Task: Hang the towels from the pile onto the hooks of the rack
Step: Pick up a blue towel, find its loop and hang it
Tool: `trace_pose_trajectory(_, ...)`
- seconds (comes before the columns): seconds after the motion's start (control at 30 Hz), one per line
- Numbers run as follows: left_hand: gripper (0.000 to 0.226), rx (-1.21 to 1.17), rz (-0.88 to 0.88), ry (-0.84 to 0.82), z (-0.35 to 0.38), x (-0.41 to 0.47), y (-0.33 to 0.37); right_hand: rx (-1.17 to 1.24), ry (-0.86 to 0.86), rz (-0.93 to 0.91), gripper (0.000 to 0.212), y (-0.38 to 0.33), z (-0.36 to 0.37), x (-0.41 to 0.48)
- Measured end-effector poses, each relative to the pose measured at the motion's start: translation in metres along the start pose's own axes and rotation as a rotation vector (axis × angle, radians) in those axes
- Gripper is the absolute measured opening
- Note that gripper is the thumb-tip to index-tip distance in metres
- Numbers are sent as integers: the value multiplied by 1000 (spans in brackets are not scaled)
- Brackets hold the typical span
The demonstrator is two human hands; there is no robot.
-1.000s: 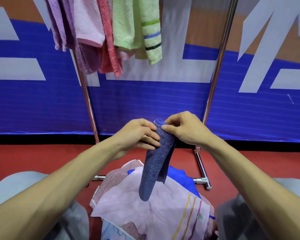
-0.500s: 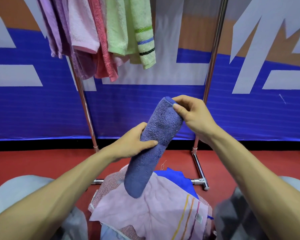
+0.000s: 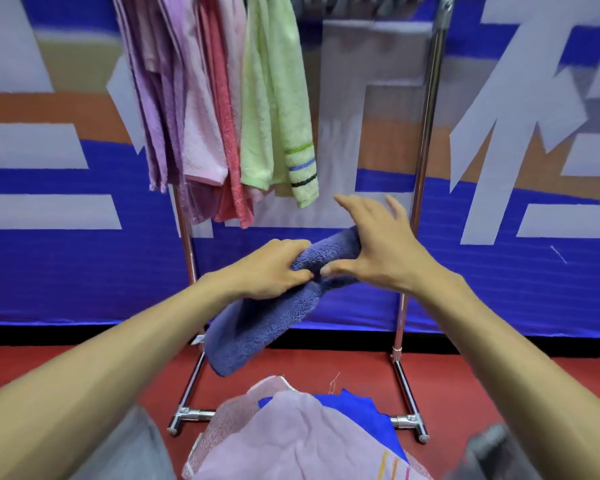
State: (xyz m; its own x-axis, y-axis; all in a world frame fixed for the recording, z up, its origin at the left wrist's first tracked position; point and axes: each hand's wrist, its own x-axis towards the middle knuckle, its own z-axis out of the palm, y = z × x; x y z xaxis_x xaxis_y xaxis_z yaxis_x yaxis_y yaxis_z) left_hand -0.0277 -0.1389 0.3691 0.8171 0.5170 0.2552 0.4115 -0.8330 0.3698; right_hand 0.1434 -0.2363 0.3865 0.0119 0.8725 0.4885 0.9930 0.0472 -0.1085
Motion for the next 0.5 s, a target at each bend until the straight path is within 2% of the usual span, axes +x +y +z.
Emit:
trace_pose_trajectory(0.07, 9, 79, 41, 15, -27, 9, 13, -182, -91, -60, 84, -10, -26, 17)
trace_pose_trajectory(0.13, 12, 131, 83, 32, -57, 15, 26, -305, -48, -99, 45, -23, -56, 30)
trace_pose_trajectory(0.2, 14, 150, 86, 63, -82, 20, 37, -315, 21, -84, 28, -32, -81, 40)
trace_pose_trajectory(0.3, 17, 115, 88, 194, -122, 24, 58, -177, 186, -16, 24, -37, -120, 56)
trace_pose_trajectory(0.4, 36, -14, 138, 305, -150, 22, 77, 27, 297, 107, 28, -37, -150, 71)
trace_pose_trajectory(0.5, 50, 14, 146, 320, -169, 17, 90, 131, 419, 172, 26, -36, -180, 83)
